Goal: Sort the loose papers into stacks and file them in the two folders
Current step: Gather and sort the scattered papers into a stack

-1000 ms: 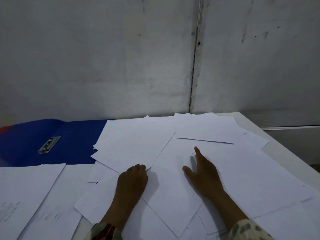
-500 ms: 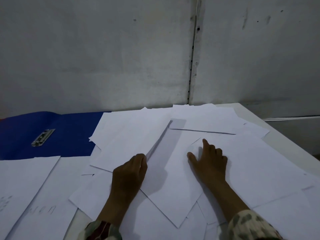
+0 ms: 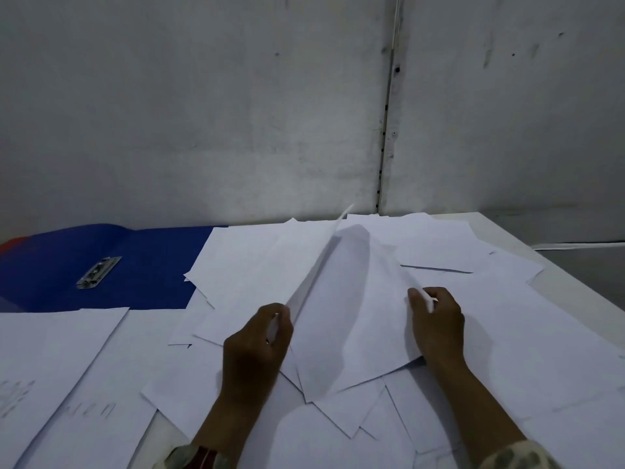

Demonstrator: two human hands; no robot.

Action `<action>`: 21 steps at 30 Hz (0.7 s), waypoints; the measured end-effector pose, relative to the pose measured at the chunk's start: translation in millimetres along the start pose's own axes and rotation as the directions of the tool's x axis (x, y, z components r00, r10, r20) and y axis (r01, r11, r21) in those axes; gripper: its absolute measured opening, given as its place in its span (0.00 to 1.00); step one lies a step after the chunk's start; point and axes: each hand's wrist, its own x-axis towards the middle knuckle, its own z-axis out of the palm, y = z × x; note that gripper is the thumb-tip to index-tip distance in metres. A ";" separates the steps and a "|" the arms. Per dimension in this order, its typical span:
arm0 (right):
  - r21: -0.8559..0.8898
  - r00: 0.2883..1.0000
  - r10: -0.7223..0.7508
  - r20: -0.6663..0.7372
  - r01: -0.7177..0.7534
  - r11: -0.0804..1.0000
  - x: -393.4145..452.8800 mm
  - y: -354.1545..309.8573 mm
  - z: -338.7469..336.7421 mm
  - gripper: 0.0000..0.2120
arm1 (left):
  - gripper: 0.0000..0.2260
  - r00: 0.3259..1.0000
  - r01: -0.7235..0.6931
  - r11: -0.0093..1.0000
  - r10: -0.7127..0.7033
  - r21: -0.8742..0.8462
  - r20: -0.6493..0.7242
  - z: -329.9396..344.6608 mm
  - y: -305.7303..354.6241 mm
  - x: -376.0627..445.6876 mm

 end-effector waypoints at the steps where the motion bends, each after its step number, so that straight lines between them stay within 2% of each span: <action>1: 0.044 0.999 0.032 0.003 -0.032 0.999 -0.1 -1.0 0.5 0.05 | 0.16 1.000 0.002 1.000 -0.002 -0.010 0.023 2.6 3.3 -0.9; 6: 0.139 0.989 0.090 0.116 -0.106 0.985 -6.0 -6.9 8.1 0.10 | 0.09 0.988 -0.006 0.996 0.018 -0.084 0.152 17.8 26.8 0.6; 8: 0.134 0.975 0.101 0.196 -0.129 0.983 -10.4 -9.6 11.3 0.12 | 0.11 0.981 -0.013 0.995 0.031 -0.094 0.193 22.0 40.6 2.8; 11: 0.089 0.938 0.152 0.312 -0.188 0.978 -12.5 -15.2 13.0 0.14 | 0.20 0.967 -0.008 0.995 0.033 -0.097 0.251 26.5 58.0 4.7; 14: 0.042 0.867 0.248 0.432 -0.294 0.955 -8.8 -21.3 8.9 0.17 | 0.14 0.941 -0.043 0.989 0.088 -0.141 0.325 31.4 69.6 3.4; 16: -0.040 0.832 0.226 0.507 -0.239 0.970 -8.0 -20.6 5.3 0.16 | 0.14 0.908 -0.049 0.977 0.131 -0.209 0.397 30.7 77.5 0.2; 18: -0.055 0.820 0.151 0.553 -0.145 0.988 -8.0 -16.4 3.4 0.06 | 0.23 0.882 0.067 0.951 0.085 -0.302 0.463 25.6 83.2 2.3; 19: -0.062 0.817 0.129 0.562 -0.113 0.992 -7.7 -14.5 1.8 0.03 | 0.27 0.884 0.106 0.936 0.066 -0.336 0.462 23.5 82.6 3.7; 21: -0.066 0.825 0.096 0.557 -0.071 0.995 -5.8 -11.5 -0.5 0.05 | 0.26 0.937 0.170 0.910 -0.030 -0.379 0.348 19.4 73.0 9.9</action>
